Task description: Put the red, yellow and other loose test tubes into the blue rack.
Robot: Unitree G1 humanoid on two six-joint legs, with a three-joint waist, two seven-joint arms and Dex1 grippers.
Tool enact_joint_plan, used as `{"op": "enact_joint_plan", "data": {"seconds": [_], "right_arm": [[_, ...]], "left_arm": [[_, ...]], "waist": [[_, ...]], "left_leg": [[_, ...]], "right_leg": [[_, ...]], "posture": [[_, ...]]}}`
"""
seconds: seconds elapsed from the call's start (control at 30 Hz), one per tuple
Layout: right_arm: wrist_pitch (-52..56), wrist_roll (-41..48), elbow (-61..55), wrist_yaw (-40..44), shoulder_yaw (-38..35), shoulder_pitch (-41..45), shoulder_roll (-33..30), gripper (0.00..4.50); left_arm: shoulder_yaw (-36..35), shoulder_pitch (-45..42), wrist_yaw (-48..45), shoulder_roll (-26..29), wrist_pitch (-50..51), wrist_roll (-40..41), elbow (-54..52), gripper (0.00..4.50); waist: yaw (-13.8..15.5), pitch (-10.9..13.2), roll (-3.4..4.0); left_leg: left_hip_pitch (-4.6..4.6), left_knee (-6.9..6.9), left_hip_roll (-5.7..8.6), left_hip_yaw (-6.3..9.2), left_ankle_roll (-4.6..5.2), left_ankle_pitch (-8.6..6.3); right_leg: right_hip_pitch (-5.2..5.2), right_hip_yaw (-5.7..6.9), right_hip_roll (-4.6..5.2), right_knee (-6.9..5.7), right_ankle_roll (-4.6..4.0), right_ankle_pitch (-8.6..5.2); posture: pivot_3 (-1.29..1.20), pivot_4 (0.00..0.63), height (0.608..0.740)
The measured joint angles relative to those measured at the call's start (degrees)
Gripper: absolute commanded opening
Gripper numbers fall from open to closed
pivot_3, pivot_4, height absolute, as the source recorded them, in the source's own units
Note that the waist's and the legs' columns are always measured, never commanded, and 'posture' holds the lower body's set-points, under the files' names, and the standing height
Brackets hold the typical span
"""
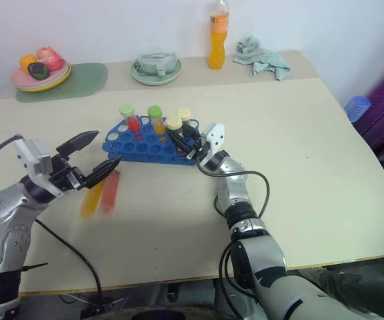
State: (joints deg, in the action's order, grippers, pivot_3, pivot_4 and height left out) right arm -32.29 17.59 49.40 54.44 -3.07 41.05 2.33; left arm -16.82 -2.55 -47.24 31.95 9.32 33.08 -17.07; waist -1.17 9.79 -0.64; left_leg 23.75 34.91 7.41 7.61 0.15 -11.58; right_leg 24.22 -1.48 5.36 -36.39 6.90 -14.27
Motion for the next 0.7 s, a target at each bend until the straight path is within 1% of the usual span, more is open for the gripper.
{"op": "enact_joint_plan", "data": {"seconds": [0.1,0.17,0.2,0.23,0.33,0.37,0.53,0.7], "right_arm": [[0.0,0.0,0.4,0.1,-0.1,0.0,0.0,0.90],[0.4,0.3,0.4,0.7,-0.3,0.0,0.0,1.96],[0.5,0.4,0.4,1.1,-0.4,0.0,0.0,2.29],[0.6,0.5,0.4,1.5,-0.4,-0.1,0.1,2.84],[-0.3,0.1,0.4,1.6,-0.3,-0.1,0.1,4.30],[-0.9,-0.1,0.4,1.4,-0.2,-0.1,0.1,4.46],[-1.2,-1.0,-2.5,0.2,0.4,-1.3,-1.0,4.46],[0.5,-2.7,-9.7,-1.1,2.2,-3.0,-4.1,4.46]], "left_arm": [[0.3,0.0,0.1,-0.1,0.1,0.0,0.0,4.50],[0.3,0.0,0.0,-0.1,0.1,0.0,0.0,4.50],[0.3,0.1,0.0,-0.2,0.0,0.0,0.0,4.50],[0.3,0.1,-0.1,-0.2,0.0,0.0,0.1,4.50],[0.3,0.2,-0.5,-0.4,-0.5,0.0,0.2,4.50],[0.3,0.3,-0.7,-0.5,-1.0,0.0,0.5,4.50],[0.4,0.3,-1.7,-0.8,-2.5,-0.2,2.8,4.50],[1.7,-0.9,-2.2,-1.8,-2.8,-0.2,4.3,4.50]], "waist": [[0.0,0.0,0.00],[0.0,0.0,0.00],[0.0,0.0,0.00],[0.0,0.0,0.00],[0.0,0.0,0.00],[0.0,0.0,0.00],[0.1,0.0,0.00],[0.2,0.0,0.01]], "left_leg": [[0.00,0.00,-0.03,0.00,-0.02,-0.01],[0.00,0.00,-0.04,0.00,-0.02,-0.01],[0.00,0.00,-0.04,0.00,-0.02,-0.01],[0.00,0.00,-0.04,0.00,-0.03,-0.01],[0.00,0.01,-0.05,0.00,-0.03,-0.01],[0.00,0.01,-0.05,0.00,-0.03,-0.02],[0.00,0.03,-0.05,0.00,-0.03,-0.02],[0.00,0.04,-0.05,0.00,-0.03,-0.02]], "right_leg": [[0.00,0.00,-0.03,0.00,-0.02,-0.01],[0.00,0.00,-0.04,0.00,-0.02,-0.01],[0.00,0.00,-0.04,0.00,-0.02,-0.01],[0.00,0.00,-0.04,0.00,-0.02,-0.01],[0.00,0.00,-0.06,0.00,-0.03,0.00],[0.00,0.00,-0.06,0.00,-0.03,0.00],[0.00,0.00,-0.06,0.00,-0.03,0.00],[0.00,0.00,-0.06,0.00,-0.03,0.00]], "posture": [[0.00,0.150,0.740],[0.00,0.150,0.740],[0.00,0.150,0.740],[0.00,0.150,0.740],[0.00,0.150,0.740],[0.00,0.150,0.740],[0.00,0.150,0.740],[0.00,0.150,0.740]]}}
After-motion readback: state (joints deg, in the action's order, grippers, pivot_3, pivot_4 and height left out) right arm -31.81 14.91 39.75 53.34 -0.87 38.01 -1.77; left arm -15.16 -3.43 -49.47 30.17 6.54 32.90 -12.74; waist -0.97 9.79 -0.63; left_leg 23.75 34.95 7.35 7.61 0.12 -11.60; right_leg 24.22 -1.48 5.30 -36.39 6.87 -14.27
